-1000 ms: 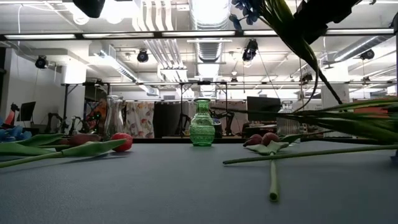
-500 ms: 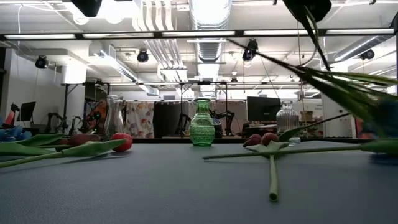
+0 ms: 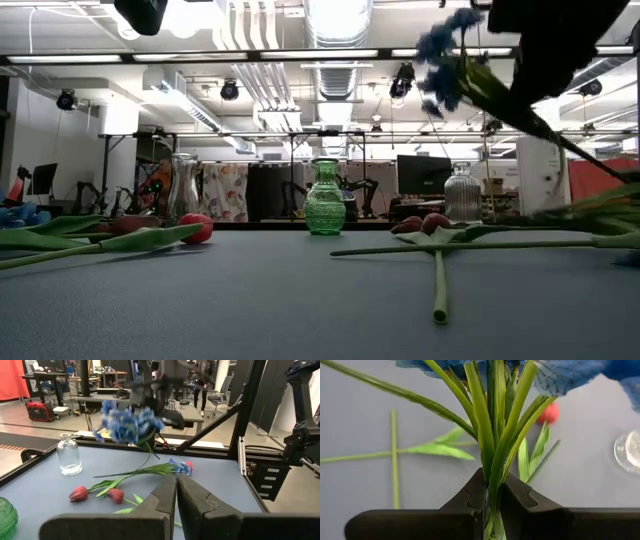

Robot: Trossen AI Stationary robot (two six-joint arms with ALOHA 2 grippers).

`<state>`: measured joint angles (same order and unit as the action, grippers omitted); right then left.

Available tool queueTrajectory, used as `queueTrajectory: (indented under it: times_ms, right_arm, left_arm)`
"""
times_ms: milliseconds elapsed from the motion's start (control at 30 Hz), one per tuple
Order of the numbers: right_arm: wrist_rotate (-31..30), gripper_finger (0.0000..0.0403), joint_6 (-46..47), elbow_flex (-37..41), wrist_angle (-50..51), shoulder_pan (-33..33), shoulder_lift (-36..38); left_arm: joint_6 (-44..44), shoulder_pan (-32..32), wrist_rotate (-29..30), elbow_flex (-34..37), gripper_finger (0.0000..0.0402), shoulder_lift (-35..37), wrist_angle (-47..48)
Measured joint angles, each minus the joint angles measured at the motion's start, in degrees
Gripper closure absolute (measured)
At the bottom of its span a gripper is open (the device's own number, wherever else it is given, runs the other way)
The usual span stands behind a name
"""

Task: Sort flowers into vase by color
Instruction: Put the center blue flower into the green vase

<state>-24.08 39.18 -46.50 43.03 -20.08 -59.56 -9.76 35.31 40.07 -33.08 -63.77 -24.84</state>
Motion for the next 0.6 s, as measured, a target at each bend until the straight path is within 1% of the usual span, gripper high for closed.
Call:
queueTrajectory:
  times_ms: [100, 167, 367, 467, 600]
  right_arm:
    - [0.1, 0.0370, 1.3, 0.0, -0.1, 0.0, -3.5]
    - [0.6, 0.0357, 1.5, 0.0, -0.3, 0.0, -5.5]
    - [0.5, 0.0276, 2.1, -1.1, -0.1, 1.2, -8.0]
    - [0.0, 0.0237, 1.3, -2.4, 0.1, 2.1, -7.4]
    - [0.4, 0.0199, 0.6, -4.4, 0.2, 3.9, -6.0]
  left_arm:
    - [0.0, 0.0, 0.0, 0.0, 0.0401, 0.0, -0.2]
    - [0.0, 0.0, 0.0, 0.0, 0.0401, 0.0, -0.1]
    - [0.0, 0.0, 0.1, 0.0, 0.0401, 0.0, -0.2]
    - [0.0, 0.0, 0.1, 0.0, 0.0401, 0.0, -0.1]
    - [0.0, 0.0, 0.1, 0.0, 0.0401, 0.0, -0.1]
